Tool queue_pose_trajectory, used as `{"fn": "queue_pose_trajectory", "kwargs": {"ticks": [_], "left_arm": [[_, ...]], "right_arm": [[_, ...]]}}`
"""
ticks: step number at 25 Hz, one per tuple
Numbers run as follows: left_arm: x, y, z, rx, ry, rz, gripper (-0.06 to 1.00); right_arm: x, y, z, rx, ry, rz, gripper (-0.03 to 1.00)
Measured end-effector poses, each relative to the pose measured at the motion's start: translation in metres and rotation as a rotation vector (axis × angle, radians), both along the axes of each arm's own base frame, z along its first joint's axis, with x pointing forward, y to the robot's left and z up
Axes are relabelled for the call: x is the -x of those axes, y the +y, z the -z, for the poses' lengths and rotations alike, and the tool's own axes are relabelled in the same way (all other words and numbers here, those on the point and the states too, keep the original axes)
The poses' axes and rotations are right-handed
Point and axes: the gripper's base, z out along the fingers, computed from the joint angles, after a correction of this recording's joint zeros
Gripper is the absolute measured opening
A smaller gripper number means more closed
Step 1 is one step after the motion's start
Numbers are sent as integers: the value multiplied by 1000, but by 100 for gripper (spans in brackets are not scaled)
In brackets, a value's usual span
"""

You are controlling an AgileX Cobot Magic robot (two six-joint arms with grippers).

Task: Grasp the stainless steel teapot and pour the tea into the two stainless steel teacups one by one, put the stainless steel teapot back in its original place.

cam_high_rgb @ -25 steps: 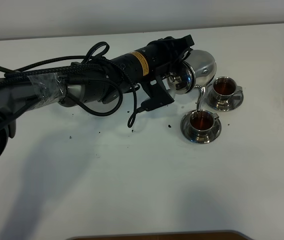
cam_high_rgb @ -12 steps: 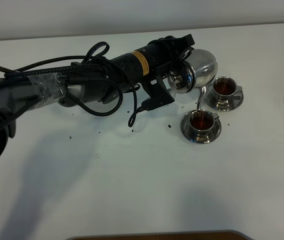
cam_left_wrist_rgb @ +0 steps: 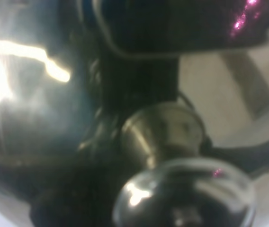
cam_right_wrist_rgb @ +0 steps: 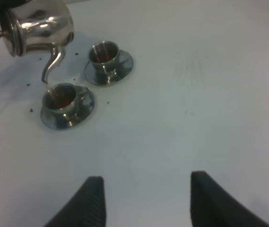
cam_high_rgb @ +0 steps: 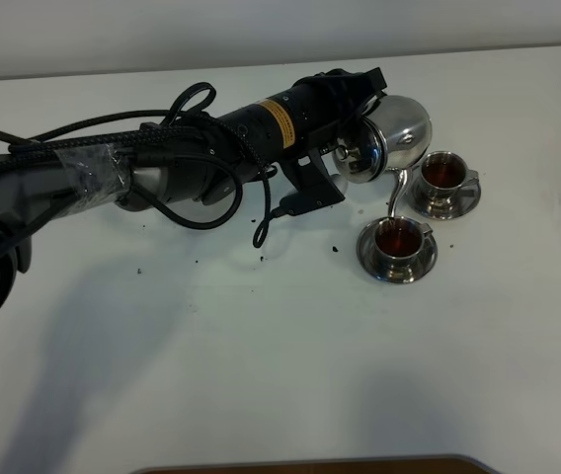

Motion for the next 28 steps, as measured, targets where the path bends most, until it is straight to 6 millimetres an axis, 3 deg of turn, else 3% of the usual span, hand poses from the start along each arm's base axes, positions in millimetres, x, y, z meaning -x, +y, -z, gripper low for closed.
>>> {"fn": "queue_pose_trajectory", "kwargs": {"ticks": [28], "left_arm": [[1,-4,-5,26,-80,48,24]], "right_arm": [[0,0,0,0,0,0,42]]}}
